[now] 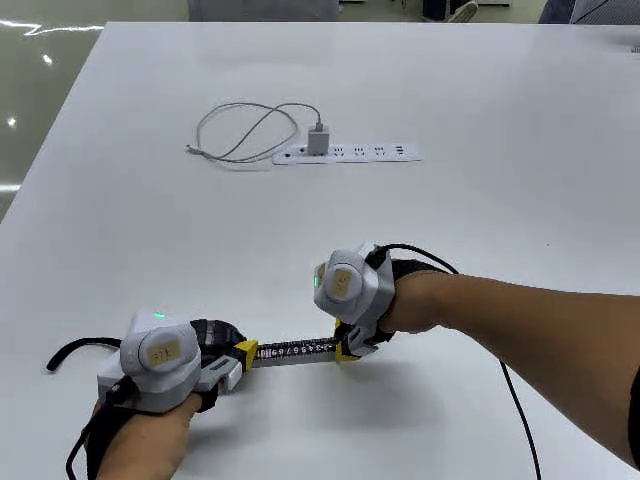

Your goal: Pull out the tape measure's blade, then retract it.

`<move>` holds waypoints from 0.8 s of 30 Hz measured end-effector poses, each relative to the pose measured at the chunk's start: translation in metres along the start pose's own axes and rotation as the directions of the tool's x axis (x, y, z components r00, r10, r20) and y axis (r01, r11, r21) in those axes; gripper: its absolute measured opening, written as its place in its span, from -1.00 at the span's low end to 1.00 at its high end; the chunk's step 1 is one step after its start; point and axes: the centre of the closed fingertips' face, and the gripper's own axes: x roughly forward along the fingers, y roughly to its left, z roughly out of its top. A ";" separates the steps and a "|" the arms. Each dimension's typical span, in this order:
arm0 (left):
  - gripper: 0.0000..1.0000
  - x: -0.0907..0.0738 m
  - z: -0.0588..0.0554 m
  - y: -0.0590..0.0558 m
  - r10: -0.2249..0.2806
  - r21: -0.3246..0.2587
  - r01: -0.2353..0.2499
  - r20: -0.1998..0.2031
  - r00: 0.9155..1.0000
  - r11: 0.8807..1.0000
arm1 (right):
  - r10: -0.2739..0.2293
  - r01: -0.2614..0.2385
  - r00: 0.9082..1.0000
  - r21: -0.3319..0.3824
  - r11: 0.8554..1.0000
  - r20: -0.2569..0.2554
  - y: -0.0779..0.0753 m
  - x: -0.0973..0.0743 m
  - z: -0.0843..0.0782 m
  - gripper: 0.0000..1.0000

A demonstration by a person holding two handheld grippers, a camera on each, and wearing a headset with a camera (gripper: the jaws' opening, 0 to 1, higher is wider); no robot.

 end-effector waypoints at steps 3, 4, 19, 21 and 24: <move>0.24 0.000 0.000 0.000 0.000 0.002 0.000 -0.001 1.000 1.000 | -0.001 0.001 1.000 -0.001 1.000 0.000 0.000 0.000 0.001 -0.81; 0.24 0.000 0.000 0.000 0.000 0.002 0.000 0.000 1.000 1.000 | -0.002 0.002 1.000 -0.001 1.000 0.000 0.000 0.000 0.001 -0.81; 0.23 -0.001 -0.001 0.000 -0.018 -0.022 0.018 -0.006 1.000 1.000 | 0.002 -0.002 1.000 0.016 1.000 0.021 0.001 0.002 0.008 -0.81; 0.23 -0.001 0.000 0.000 -0.020 -0.023 0.020 -0.006 1.000 1.000 | 0.005 -0.005 1.000 0.010 1.000 0.025 0.001 0.002 0.010 -0.80; 0.23 -0.001 0.000 0.001 -0.022 -0.025 0.022 -0.006 1.000 0.999 | 0.008 -0.008 1.000 0.013 1.000 0.029 0.001 0.003 0.011 -0.81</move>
